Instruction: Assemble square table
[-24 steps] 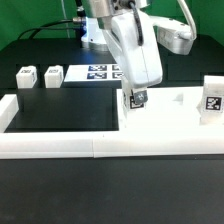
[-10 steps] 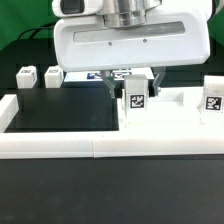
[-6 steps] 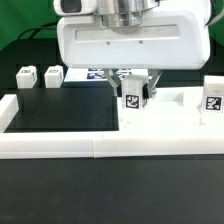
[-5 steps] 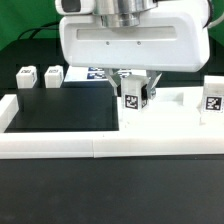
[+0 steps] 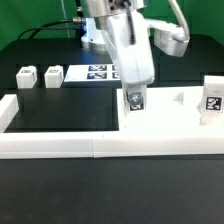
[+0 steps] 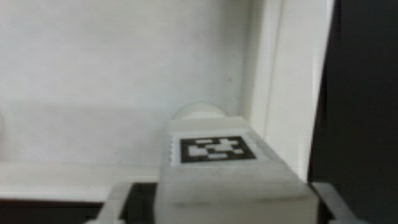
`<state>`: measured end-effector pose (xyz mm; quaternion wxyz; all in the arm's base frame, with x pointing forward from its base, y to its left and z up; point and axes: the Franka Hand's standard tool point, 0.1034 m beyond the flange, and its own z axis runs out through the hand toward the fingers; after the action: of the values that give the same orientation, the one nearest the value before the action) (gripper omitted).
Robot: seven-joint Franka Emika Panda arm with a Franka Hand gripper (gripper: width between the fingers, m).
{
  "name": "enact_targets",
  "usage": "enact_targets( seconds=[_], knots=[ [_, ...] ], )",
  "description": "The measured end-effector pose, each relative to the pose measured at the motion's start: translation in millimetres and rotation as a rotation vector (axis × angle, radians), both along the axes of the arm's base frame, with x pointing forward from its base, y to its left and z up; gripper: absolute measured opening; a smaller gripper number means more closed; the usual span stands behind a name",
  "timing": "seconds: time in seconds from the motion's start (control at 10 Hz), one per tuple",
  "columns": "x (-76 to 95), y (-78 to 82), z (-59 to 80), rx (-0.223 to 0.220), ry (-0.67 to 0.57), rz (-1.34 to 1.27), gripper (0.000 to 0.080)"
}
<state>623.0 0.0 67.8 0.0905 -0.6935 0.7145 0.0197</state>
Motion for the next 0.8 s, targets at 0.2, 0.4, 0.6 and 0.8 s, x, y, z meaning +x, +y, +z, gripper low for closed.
enact_targets(
  seconds=[0.2,0.4,0.6,0.8],
  knots=[
    [-0.7,0.3,-0.4,-0.018,-0.013,0.124,0.0290],
    [0.4,3.2,0.9,-0.064,-0.059,0.482,0.0607],
    [0.6,4.5,0.5,-0.093,-0.091,0.731,0.0636],
    [0.0,3.3,-0.4,-0.130,-0.114,0.981,0.0649]
  ],
)
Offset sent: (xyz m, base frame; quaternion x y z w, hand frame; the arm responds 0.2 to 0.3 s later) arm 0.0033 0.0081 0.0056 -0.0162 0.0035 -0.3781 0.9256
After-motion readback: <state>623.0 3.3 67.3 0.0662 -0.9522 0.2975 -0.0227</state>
